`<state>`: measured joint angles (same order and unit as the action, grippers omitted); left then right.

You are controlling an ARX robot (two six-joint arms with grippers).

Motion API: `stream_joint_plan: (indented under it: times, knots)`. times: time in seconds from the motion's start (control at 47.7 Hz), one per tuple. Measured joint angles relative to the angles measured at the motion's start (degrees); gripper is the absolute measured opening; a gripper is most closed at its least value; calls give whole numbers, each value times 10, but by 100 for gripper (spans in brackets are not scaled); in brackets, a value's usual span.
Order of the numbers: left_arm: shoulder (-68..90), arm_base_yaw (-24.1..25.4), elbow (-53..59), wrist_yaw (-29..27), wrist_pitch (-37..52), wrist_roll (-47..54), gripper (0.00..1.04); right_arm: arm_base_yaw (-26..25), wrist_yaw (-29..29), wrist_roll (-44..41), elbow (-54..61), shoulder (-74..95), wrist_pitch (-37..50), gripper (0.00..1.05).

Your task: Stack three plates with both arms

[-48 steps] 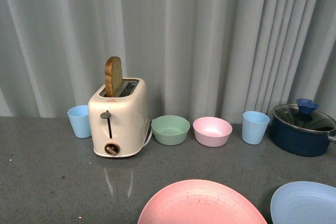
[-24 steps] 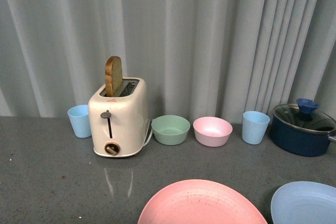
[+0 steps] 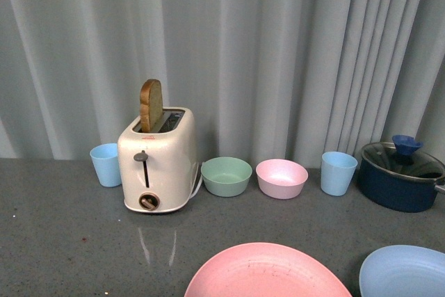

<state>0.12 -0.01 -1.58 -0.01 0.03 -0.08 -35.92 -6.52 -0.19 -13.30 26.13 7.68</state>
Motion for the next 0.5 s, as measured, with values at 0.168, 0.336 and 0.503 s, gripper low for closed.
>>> stream_joint_plan:
  times: [0.168,0.336,0.503]
  knots:
    - [0,0,0,0,0,0,98,-165,-91,-65,-64,240,98,97]
    - [0,0,0,0,0,0,98,-189,-58,-236,-152,546,191,97]
    - [0,0,0,0,0,0,98,-147,-80,-355,-179,681,234,97]
